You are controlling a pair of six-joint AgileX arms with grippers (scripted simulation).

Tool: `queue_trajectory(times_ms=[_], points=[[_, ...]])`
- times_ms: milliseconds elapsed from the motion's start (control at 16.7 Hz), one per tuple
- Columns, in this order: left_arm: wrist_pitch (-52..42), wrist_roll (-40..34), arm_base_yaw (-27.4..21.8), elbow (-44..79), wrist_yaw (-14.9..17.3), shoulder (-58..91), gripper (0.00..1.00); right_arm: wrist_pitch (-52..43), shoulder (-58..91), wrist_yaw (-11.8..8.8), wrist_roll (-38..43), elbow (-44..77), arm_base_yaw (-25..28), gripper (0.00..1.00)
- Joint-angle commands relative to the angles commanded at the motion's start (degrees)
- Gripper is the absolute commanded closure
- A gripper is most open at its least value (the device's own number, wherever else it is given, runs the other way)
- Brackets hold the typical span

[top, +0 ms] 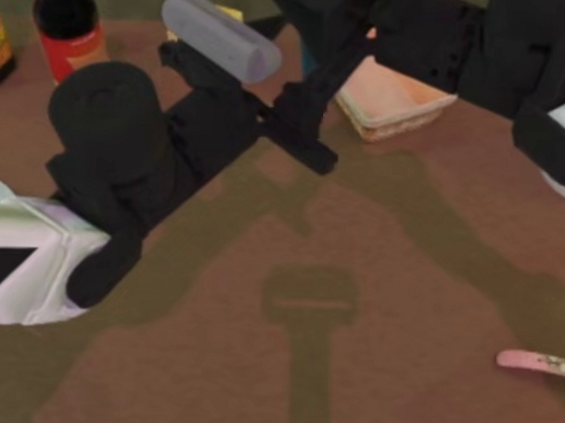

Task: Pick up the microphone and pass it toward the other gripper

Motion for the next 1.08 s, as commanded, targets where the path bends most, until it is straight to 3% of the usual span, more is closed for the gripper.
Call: queue_trajectory(times_ms=[540,900,1080], points=[[-0.1,0.2,0.5,-1.4,0.0,-0.5,0.00,-0.1,-0.8,-0.2,0.1,0.0,-0.7,1.00],[-0.4,0.0,3.6,-13.4,1.8,-12.8,0.00,0.2,-5.0,-5.9,0.1,-4.1,-5.8,1.00],[-0.3,-0.1,4.1,-15.3,2.3,-14.7,0.00,0.1,-5.8,-7.1,-0.2,-5.0,-6.9,1.00]])
